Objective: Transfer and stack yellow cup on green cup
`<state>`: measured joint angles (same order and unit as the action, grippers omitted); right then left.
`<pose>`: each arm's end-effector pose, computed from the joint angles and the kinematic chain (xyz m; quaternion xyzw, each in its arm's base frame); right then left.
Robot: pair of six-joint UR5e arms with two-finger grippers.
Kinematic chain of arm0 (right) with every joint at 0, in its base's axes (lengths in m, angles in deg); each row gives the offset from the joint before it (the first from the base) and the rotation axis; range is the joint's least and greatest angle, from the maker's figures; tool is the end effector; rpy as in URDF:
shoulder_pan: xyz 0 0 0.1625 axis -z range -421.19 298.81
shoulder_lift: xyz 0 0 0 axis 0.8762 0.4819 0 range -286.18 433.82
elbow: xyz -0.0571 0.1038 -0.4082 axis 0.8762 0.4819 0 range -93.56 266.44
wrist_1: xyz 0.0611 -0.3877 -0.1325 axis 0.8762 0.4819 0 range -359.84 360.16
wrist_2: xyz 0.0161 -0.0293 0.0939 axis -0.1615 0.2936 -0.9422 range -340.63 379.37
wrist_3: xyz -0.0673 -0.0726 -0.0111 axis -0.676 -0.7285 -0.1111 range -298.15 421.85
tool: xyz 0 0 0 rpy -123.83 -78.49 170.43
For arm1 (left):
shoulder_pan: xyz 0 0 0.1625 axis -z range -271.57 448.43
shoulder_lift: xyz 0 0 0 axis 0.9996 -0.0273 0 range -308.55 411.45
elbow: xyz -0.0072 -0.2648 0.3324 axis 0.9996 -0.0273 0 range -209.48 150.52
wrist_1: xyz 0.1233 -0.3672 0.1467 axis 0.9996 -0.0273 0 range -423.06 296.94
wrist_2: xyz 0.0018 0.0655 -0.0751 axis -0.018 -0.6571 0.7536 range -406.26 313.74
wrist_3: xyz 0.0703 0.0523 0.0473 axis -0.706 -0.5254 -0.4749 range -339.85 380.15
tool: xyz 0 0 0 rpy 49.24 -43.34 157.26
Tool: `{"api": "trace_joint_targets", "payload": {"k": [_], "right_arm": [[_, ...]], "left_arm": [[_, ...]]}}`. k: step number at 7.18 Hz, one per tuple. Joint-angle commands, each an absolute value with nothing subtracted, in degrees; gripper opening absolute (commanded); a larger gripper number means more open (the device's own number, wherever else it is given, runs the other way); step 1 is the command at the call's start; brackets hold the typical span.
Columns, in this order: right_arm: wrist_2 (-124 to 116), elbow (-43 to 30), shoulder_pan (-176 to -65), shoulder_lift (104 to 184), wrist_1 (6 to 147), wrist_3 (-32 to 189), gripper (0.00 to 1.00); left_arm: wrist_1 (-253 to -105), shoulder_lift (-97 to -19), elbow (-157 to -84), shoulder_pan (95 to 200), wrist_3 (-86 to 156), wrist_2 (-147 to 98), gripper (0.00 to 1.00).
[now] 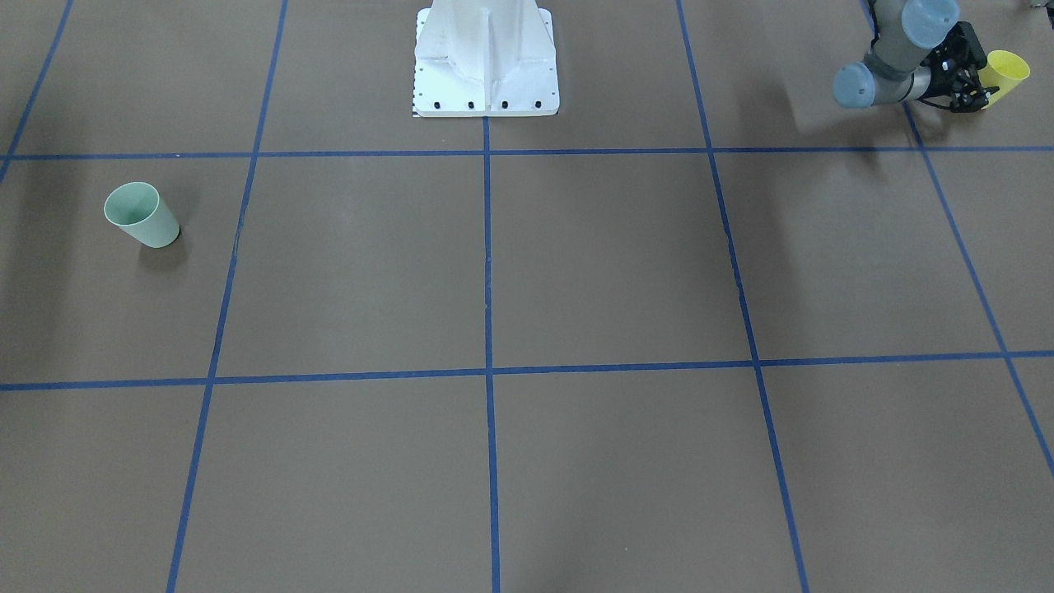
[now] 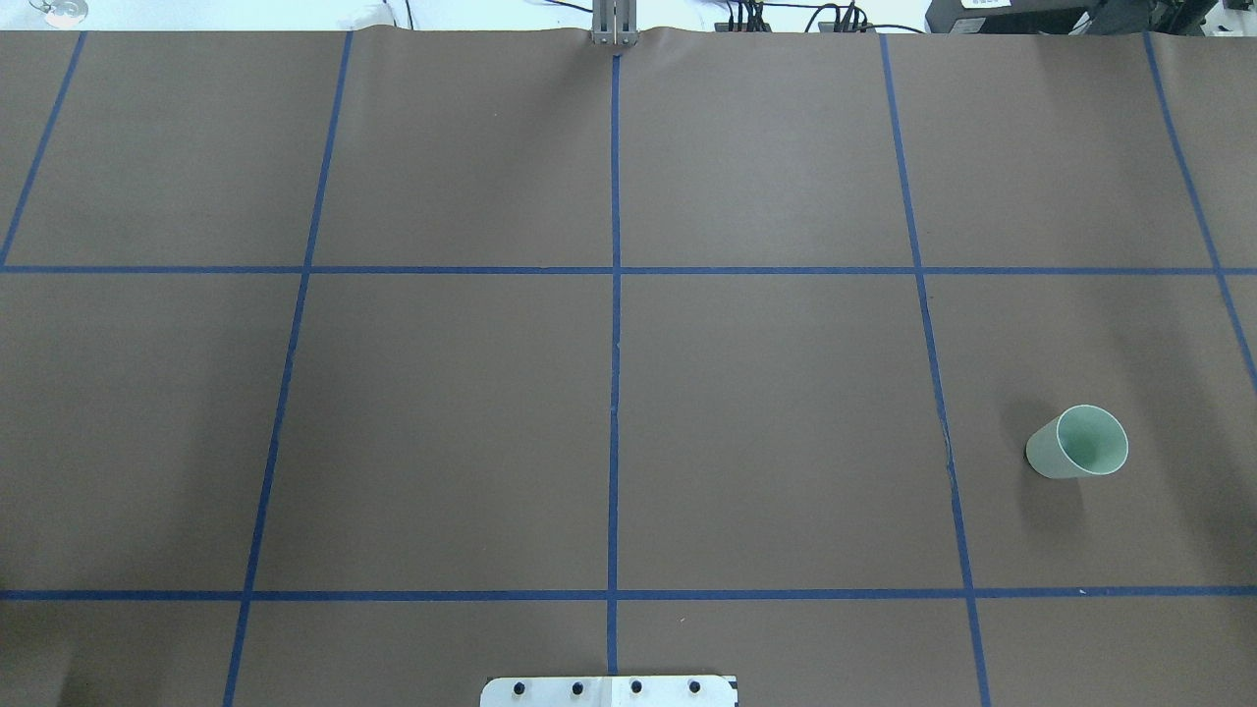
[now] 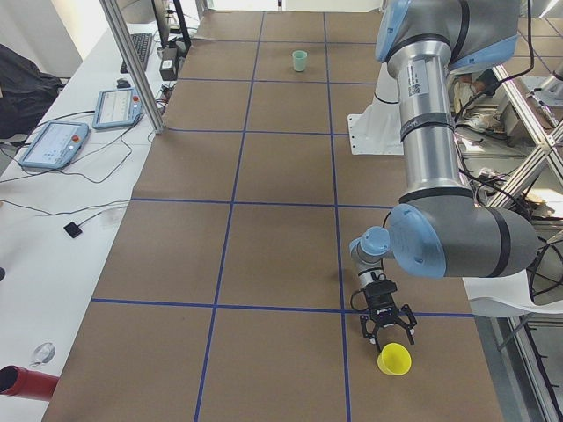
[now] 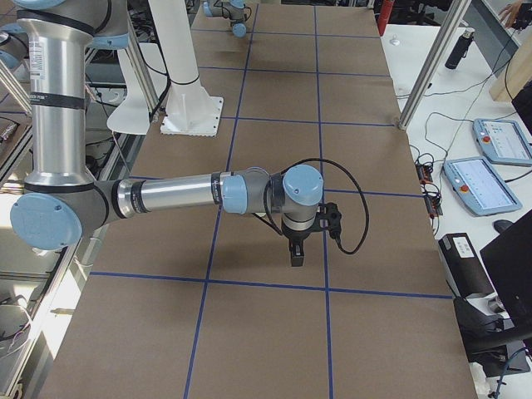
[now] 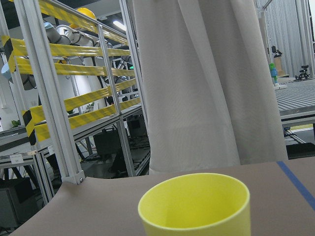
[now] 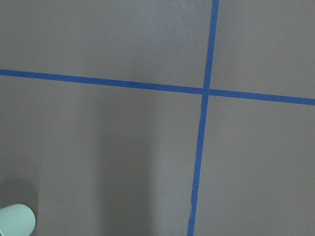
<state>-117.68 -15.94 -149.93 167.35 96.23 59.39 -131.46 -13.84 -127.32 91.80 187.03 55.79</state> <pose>0.0501 -0.4654 0.5894 0.0264 -0.3988 -0.0395 0.9158 0.2080 -0.1250 0.8007 0.1166 -0.3218 -0.6315 0.6957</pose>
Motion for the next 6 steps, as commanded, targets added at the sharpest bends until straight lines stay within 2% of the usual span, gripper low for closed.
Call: {"api": "trace_joint_targets", "payload": {"k": [1,6], "right_arm": [[-117.7,-15.8,-150.0,167.4,96.2,59.4,1.0],[-117.7,-16.0,-150.0,167.4,96.2,59.4,1.0]], "left_arm": [[-132.7,-14.3,-125.0,91.6,186.0,55.6,1.0],[-137.6,-14.6,-119.4,91.5,184.9,54.7,1.0]]}}
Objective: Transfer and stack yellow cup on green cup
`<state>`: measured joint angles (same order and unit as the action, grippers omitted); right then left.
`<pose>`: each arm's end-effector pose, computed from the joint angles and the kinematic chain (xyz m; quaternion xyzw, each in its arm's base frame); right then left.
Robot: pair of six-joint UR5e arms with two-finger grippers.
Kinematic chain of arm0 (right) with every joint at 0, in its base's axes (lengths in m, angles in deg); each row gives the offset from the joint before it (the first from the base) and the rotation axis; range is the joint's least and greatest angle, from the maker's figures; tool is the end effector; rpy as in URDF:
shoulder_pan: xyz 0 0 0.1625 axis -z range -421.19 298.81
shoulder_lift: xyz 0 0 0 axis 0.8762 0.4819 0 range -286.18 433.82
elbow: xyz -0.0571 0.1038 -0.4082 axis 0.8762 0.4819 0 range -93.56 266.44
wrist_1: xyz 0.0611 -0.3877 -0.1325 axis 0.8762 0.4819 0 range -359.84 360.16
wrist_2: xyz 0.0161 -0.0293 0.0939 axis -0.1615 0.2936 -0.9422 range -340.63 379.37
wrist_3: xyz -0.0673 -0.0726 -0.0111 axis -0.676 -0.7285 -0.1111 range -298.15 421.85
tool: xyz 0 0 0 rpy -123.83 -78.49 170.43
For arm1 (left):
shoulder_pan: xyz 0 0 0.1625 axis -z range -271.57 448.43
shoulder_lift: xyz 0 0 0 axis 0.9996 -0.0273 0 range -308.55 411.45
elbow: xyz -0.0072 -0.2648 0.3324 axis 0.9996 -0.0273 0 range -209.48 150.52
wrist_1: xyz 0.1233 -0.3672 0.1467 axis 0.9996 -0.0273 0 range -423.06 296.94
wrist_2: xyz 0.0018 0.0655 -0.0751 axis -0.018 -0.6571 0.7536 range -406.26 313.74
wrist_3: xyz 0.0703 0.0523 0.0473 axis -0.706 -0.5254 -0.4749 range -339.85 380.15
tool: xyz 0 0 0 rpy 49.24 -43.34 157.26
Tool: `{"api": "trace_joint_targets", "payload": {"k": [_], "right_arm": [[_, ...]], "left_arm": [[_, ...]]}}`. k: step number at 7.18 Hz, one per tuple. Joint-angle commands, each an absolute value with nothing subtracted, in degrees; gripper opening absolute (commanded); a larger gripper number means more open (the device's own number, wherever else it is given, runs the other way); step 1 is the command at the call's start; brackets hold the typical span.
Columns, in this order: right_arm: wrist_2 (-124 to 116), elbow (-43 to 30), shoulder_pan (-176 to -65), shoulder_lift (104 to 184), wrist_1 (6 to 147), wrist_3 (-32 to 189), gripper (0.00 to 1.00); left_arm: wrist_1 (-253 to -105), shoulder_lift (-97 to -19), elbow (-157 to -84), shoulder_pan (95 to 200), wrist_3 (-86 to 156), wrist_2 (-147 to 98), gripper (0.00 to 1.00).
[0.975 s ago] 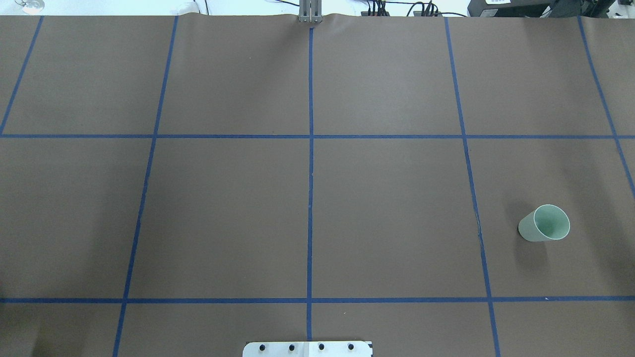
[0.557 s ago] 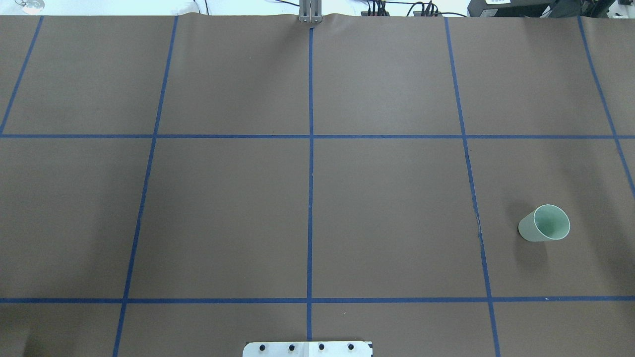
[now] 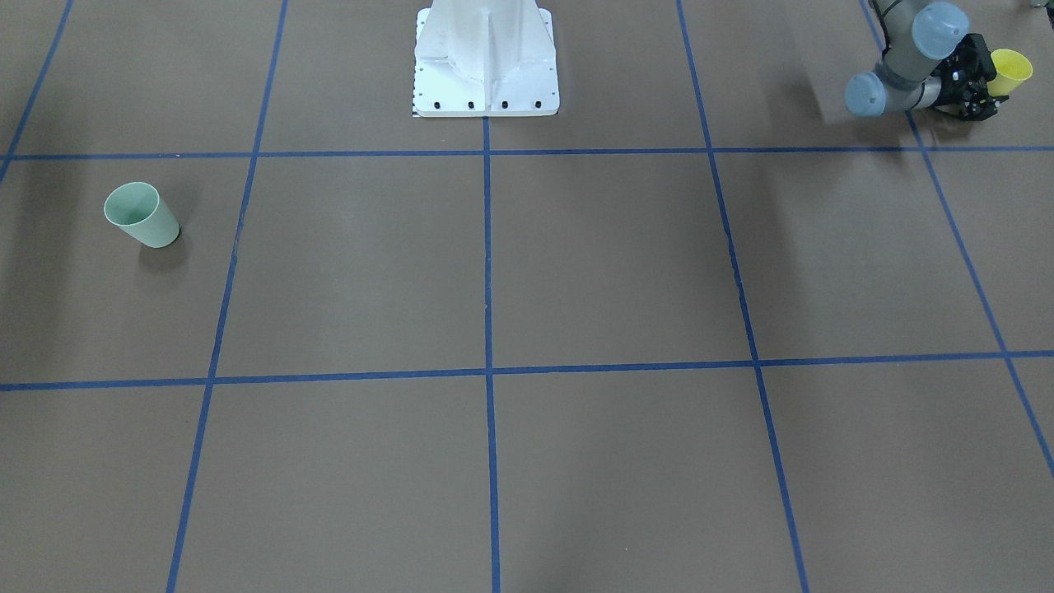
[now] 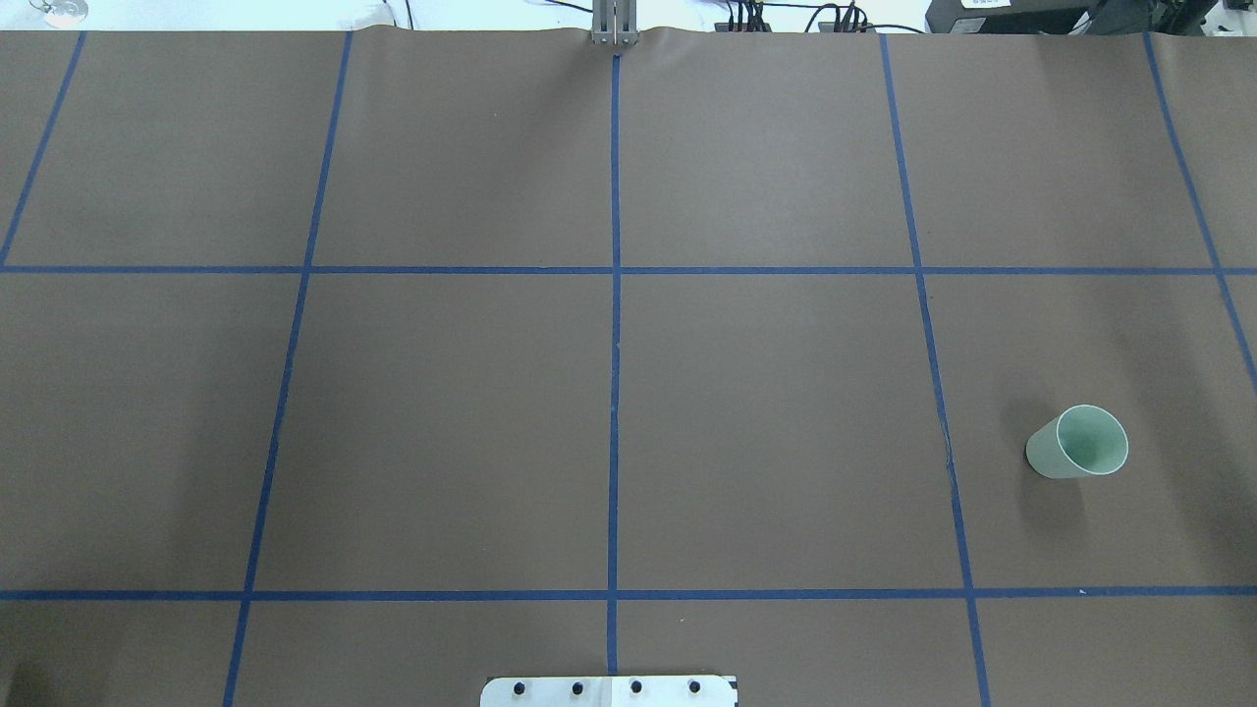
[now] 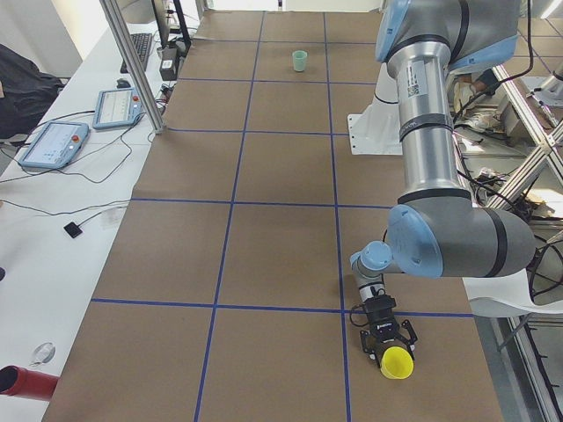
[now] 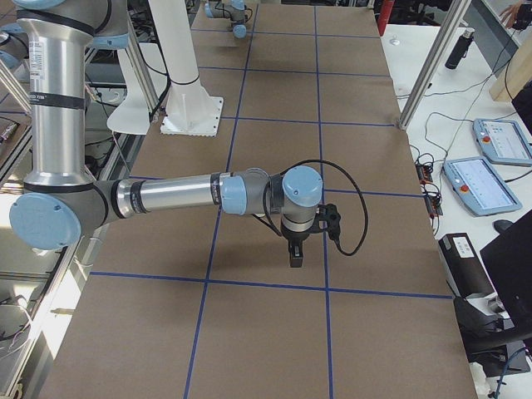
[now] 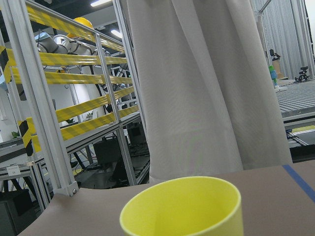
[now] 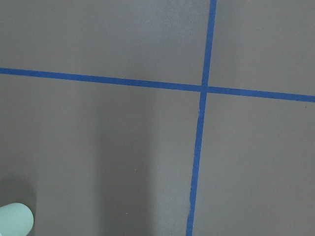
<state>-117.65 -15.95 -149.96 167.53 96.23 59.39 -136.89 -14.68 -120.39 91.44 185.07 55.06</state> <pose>0.0505 -0.4640 0.5908 0.0252 -0.3986 -0.0386 0.9160 0.1985 -0.1244 0.8428 0.1204 -0.3244 -0.6153 0.7083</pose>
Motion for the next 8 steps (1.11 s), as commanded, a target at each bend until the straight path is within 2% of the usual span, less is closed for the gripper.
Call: {"api": "trace_joint_targets", "payload": {"k": [1,2,3,4,5,7,8], "right_arm": [[-117.7,-16.0,-150.0,167.4,96.2,59.4,1.0],[-117.7,-16.0,-150.0,167.4,96.2,59.4,1.0],[-117.7,-16.0,-150.0,167.3,96.2,59.4,1.0],[-117.7,-16.0,-150.0,167.3,96.2,59.4,1.0],[-117.7,-16.0,-150.0,167.4,96.2,59.4,1.0],[-117.7,-16.0,-150.0,167.7,96.2,59.5,1.0],[-117.7,-15.8,-150.0,167.8,96.3,59.5,1.0]], "left_arm": [[-138.8,-13.9,-119.5,91.5,184.3,54.7,1.0],[-139.0,-13.8,-119.3,91.5,184.3,54.7,0.86],[-139.0,-13.7,-119.4,91.6,184.3,54.6,0.44],[-139.0,-13.2,-119.7,91.7,184.2,54.2,0.15],[-139.1,-10.8,-121.1,91.9,182.9,54.3,0.02],[-139.1,-4.3,-127.6,92.5,176.7,52.4,0.0],[-138.9,-3.4,-128.3,95.4,173.3,51.0,0.0]]}}
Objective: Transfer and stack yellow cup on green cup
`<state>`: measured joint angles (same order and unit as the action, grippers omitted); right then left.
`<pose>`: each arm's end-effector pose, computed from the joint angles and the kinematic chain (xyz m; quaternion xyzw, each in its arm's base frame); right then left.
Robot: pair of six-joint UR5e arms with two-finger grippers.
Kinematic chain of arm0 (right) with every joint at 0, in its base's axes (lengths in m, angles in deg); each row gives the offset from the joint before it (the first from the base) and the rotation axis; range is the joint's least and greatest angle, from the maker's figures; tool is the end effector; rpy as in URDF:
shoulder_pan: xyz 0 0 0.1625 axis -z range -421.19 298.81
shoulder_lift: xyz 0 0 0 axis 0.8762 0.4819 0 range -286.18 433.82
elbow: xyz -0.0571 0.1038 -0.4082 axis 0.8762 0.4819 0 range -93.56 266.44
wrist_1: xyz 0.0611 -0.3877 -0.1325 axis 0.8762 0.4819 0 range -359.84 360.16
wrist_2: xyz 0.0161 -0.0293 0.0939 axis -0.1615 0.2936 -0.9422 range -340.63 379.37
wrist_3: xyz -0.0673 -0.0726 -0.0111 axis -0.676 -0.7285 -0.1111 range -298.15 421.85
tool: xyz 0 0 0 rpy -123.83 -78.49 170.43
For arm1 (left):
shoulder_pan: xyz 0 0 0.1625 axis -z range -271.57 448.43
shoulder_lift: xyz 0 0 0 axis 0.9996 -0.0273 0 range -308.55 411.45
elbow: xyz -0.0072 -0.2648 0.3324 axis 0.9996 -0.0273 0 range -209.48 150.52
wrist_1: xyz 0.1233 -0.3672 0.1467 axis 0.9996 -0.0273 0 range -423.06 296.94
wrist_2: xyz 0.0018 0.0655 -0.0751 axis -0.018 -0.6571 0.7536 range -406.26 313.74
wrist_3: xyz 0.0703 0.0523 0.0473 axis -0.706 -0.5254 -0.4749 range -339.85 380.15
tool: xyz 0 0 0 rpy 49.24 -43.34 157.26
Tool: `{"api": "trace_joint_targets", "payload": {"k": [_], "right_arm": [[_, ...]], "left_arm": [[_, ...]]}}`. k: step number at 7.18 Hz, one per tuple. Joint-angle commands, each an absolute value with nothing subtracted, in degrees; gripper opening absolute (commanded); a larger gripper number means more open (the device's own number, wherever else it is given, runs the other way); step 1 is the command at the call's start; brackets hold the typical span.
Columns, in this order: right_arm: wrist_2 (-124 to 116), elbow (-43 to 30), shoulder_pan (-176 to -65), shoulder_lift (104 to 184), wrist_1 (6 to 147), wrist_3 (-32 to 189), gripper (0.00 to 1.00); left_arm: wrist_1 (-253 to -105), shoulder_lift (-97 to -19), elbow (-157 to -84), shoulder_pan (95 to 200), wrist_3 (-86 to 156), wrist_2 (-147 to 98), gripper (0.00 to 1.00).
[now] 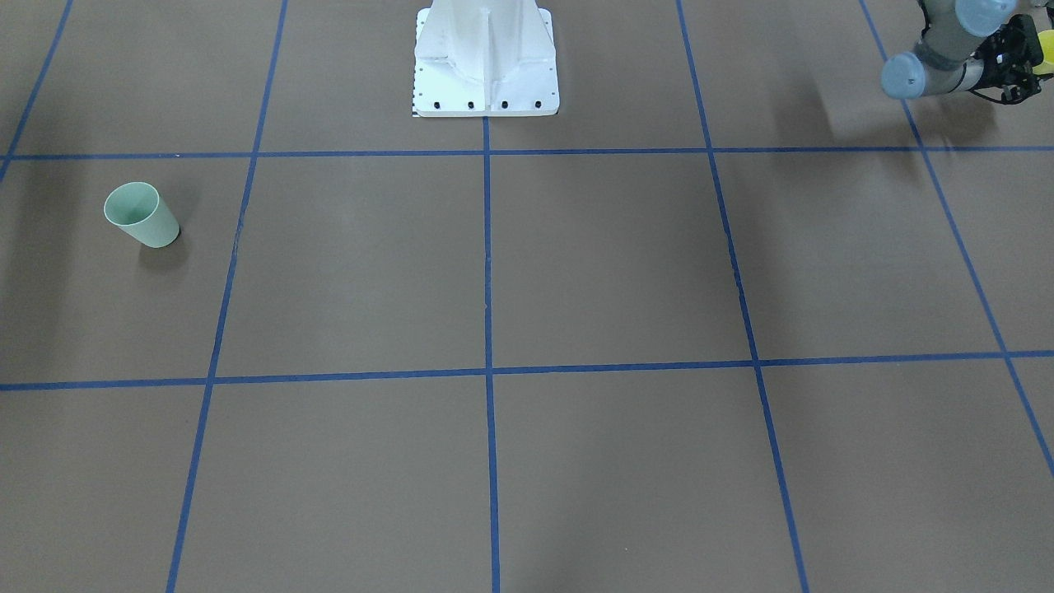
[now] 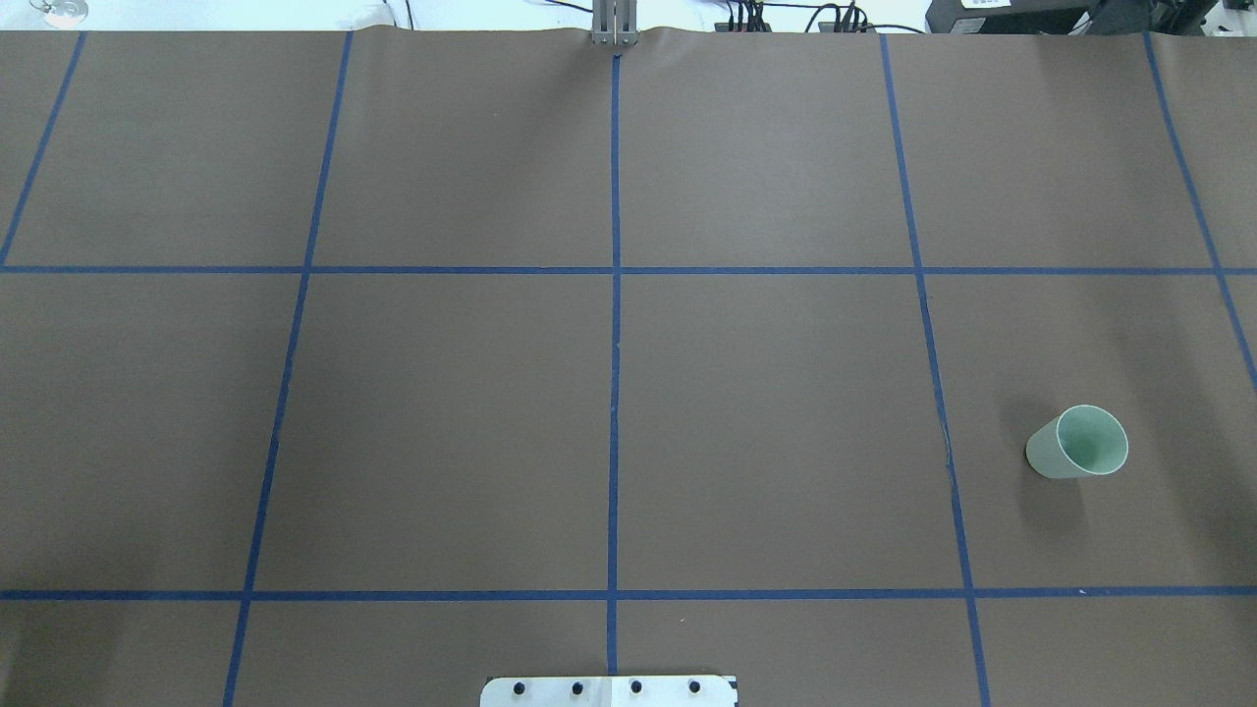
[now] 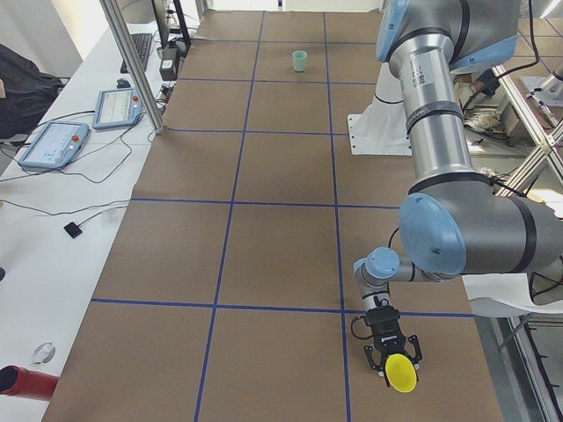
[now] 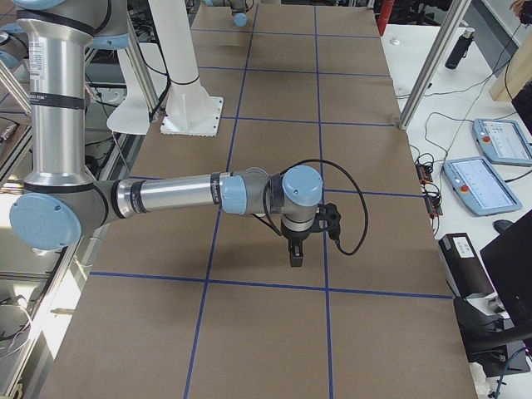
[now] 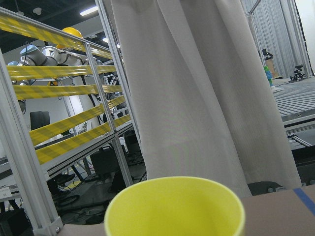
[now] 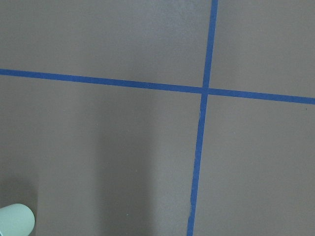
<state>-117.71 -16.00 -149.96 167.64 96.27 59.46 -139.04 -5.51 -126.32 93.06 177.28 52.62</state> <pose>0.0504 -0.4632 0.5912 0.0241 -0.3991 -0.0377 0.9158 0.1227 -0.1283 0.8314 0.1157 -0.3308 -0.5702 0.7430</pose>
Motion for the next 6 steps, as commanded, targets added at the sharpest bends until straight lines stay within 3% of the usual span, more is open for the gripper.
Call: {"api": "trace_joint_targets", "payload": {"k": [1,4,6], "right_arm": [[-117.7,-15.6,-150.0,167.8,96.3,59.5,1.0],[-117.7,-15.0,-150.0,167.9,96.3,59.5,1.0],[-117.7,-14.0,-149.9,167.4,96.3,59.6,1.0]], "left_arm": [[-138.7,-3.5,-129.7,99.0,167.5,48.3,0.0],[-136.5,-8.4,-137.8,118.9,148.1,32.1,0.0],[-136.1,-24.7,-137.9,138.8,125.8,19.6,0.0]]}}
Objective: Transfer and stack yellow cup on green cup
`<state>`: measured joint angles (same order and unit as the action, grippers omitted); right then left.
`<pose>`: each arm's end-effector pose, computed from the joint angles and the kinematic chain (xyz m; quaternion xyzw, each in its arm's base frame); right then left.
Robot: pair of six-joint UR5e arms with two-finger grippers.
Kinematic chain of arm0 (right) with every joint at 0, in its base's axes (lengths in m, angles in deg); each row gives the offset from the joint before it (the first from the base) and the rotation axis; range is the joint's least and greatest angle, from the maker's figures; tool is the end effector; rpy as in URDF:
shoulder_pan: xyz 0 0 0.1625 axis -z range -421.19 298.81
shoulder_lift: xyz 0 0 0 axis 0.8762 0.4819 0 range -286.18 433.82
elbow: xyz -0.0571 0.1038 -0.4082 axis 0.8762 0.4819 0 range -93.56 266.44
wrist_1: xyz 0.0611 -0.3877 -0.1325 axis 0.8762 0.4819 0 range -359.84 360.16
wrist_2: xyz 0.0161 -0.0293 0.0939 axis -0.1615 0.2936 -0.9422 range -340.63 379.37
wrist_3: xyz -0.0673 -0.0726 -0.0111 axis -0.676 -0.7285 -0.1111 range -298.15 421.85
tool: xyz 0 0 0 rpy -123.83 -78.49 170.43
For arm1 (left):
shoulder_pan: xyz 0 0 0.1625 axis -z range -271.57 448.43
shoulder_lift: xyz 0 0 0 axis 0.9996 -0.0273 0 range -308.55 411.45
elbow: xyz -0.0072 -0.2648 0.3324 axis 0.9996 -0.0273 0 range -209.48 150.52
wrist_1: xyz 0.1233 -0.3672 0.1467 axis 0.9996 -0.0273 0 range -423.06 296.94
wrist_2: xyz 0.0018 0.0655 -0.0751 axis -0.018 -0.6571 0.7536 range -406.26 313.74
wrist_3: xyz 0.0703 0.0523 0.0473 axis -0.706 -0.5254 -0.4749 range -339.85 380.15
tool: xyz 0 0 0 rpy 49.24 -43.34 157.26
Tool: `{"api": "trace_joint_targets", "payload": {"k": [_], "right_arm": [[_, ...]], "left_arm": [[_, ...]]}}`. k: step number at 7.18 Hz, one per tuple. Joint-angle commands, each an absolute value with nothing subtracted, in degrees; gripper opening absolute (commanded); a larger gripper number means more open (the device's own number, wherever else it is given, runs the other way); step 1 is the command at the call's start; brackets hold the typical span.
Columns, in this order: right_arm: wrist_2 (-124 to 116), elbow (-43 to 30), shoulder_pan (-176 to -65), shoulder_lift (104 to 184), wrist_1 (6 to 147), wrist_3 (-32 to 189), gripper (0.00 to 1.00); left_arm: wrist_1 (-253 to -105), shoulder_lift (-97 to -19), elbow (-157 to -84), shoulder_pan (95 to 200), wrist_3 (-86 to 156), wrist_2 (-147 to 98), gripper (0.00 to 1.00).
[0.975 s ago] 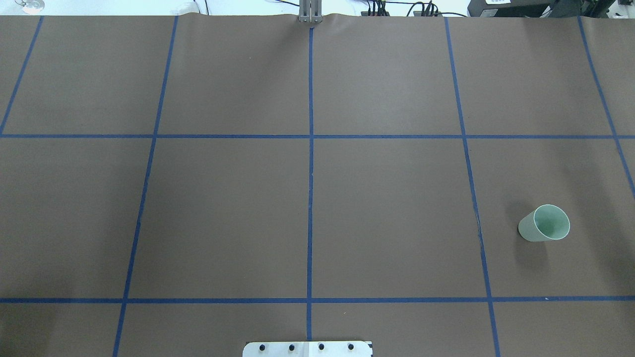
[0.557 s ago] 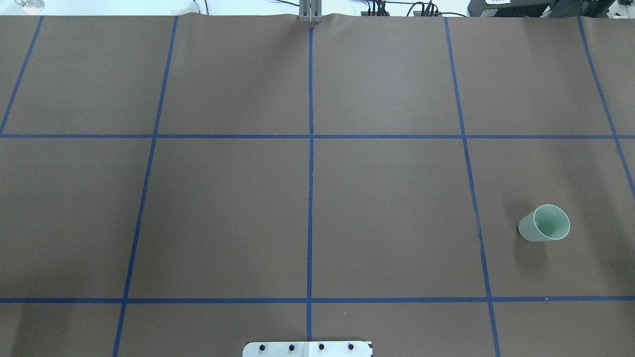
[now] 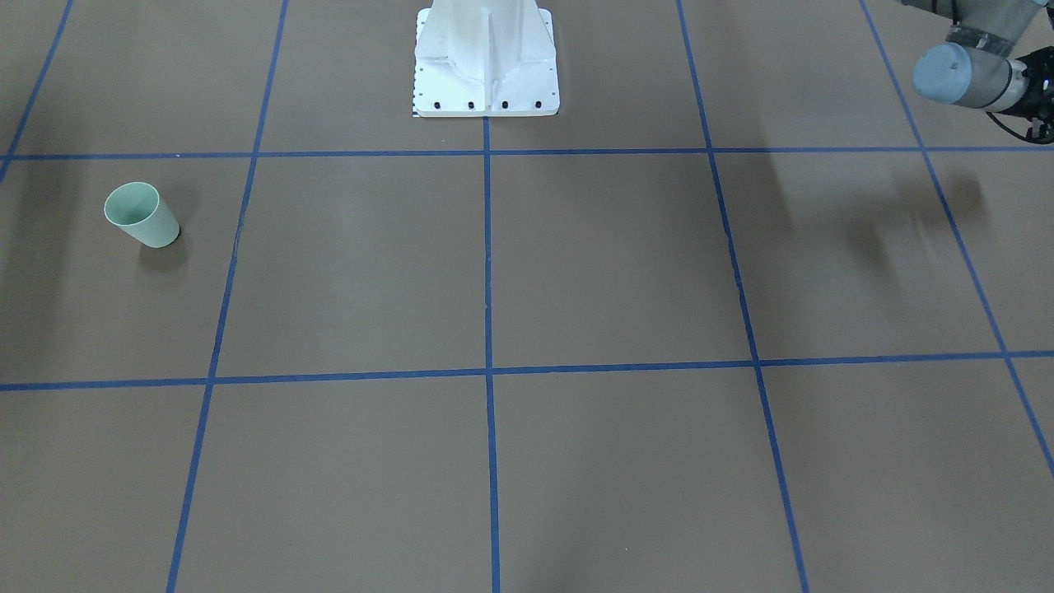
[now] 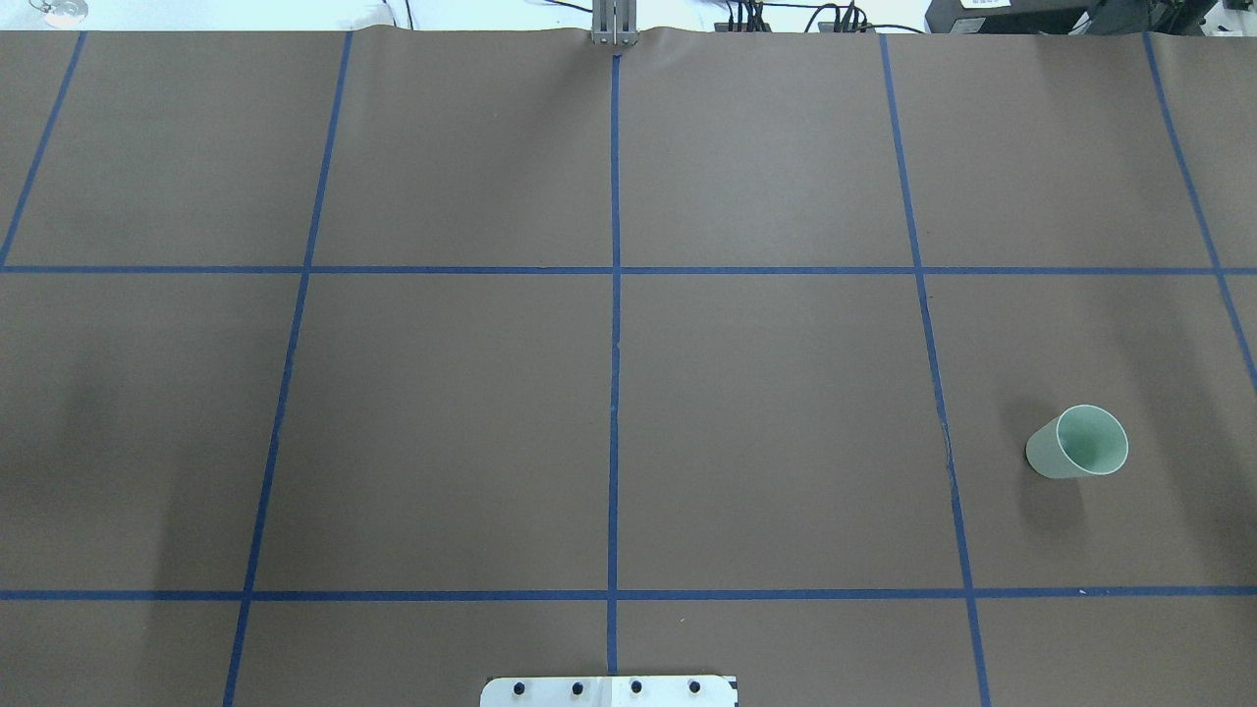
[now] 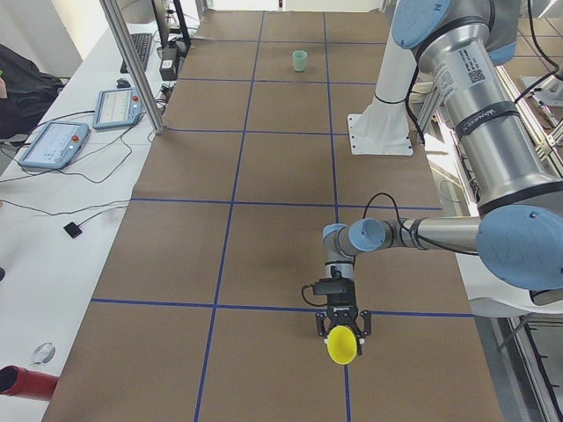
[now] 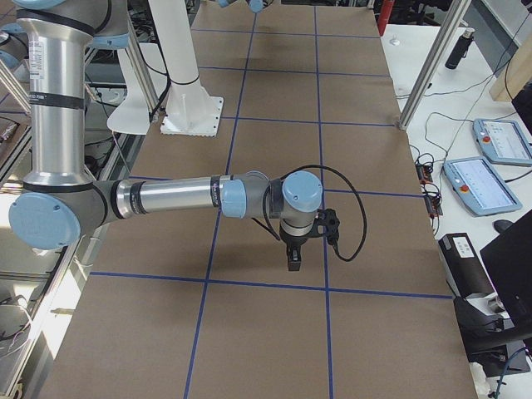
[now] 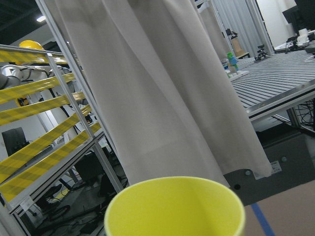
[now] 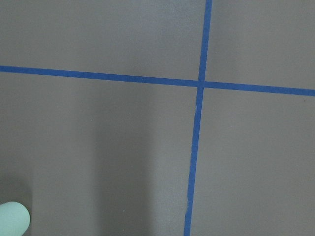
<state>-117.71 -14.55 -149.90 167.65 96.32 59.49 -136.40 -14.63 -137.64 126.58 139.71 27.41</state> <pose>0.0499 -0.4628 0.6038 0.0117 -0.3993 -0.0327 0.9162 0.1154 -0.2958 0.7168 0.1245 -0.2024 -0.5179 0.8218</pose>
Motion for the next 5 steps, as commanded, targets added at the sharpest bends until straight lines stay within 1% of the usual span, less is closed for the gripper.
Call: {"api": "trace_joint_targets", "payload": {"k": [1,2,3,5], "right_arm": [[-117.7,-14.0,-149.9,167.4,96.3,59.7,1.0],[-117.7,-13.5,-149.9,167.3,96.3,59.5,1.0],[-117.7,-12.3,-149.9,166.6,96.3,59.4,1.0],[-117.8,-12.4,-149.9,166.5,96.2,59.7,1.0]], "left_arm": [[-136.1,-29.3,-137.6,141.7,119.1,18.7,0.0],[-136.1,-33.1,-137.6,142.0,117.2,18.7,0.0],[-136.1,-38.5,-137.5,142.7,112.6,18.4,0.0],[-136.4,-47.4,-137.1,142.3,107.4,18.4,0.0]]}}
